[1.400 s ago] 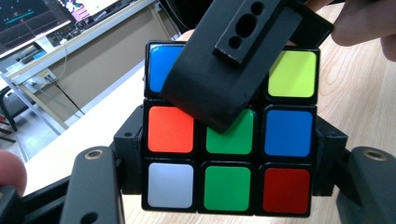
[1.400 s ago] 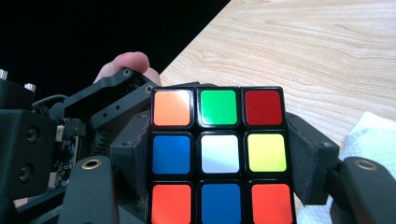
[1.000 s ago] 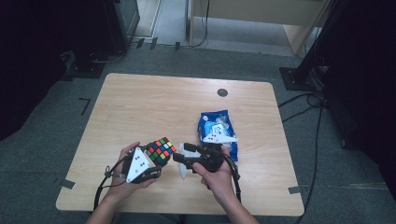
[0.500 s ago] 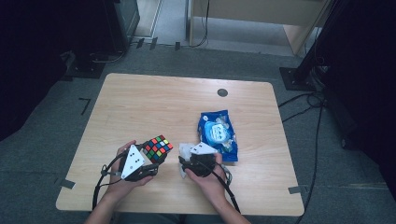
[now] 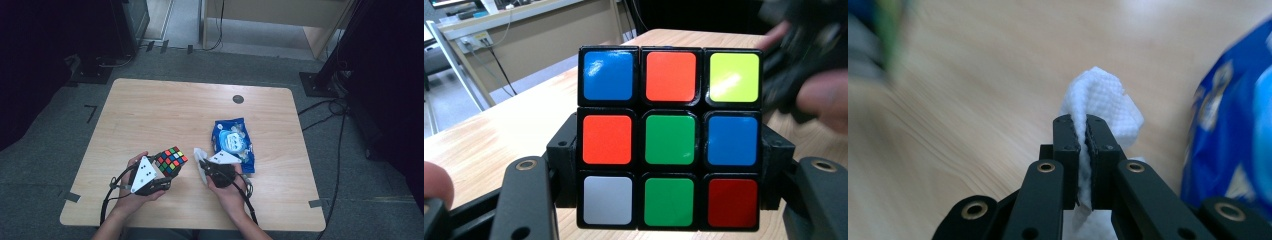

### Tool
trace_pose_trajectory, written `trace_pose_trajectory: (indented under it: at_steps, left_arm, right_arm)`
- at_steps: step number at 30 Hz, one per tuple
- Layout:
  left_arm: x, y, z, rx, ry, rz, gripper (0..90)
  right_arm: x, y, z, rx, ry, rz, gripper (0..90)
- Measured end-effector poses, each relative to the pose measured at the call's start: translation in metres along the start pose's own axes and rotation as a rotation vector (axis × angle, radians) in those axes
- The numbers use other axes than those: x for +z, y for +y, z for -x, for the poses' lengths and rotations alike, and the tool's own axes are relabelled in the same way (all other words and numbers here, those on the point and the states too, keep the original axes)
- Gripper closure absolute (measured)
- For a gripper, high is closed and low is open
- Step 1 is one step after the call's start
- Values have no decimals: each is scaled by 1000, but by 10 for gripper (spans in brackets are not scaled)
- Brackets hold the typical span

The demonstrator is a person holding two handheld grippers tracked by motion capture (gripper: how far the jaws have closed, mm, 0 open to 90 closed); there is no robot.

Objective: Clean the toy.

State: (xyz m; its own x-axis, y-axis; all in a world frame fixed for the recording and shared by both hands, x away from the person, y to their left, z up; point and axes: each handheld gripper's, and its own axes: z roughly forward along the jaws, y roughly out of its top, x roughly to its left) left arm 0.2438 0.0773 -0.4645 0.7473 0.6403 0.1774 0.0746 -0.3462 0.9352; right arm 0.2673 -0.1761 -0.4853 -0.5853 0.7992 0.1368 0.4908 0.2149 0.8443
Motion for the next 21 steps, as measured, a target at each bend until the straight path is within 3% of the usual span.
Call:
trace_pose_trajectory:
  at_steps: [5, 8, 11, 14, 17, 21]
  left_arm:
    - [5, 0, 9, 14, -24, -9, 341]
    - [8, 1, 17, 60, -26, -20, 341]
    - [10, 3, 27, 99, -41, -21, 341]
    - [10, 7, 33, 111, -60, -10, 341]
    - [8, 10, 35, 111, -68, 3, 341]
    - [7, 9, 34, 112, -59, 5, 342]
  right_arm:
    - [-38, 25, -14, -20, 70, 182, 865]
    - [-57, 38, -30, -49, 146, 267, 864]
    - [-64, 43, -44, -89, 209, 292, 862]
    - [-63, 43, -55, -112, 234, 284, 861]
    - [-57, 39, -56, -105, 239, 269, 857]
    - [-55, 37, -53, -97, 250, 287, 853]
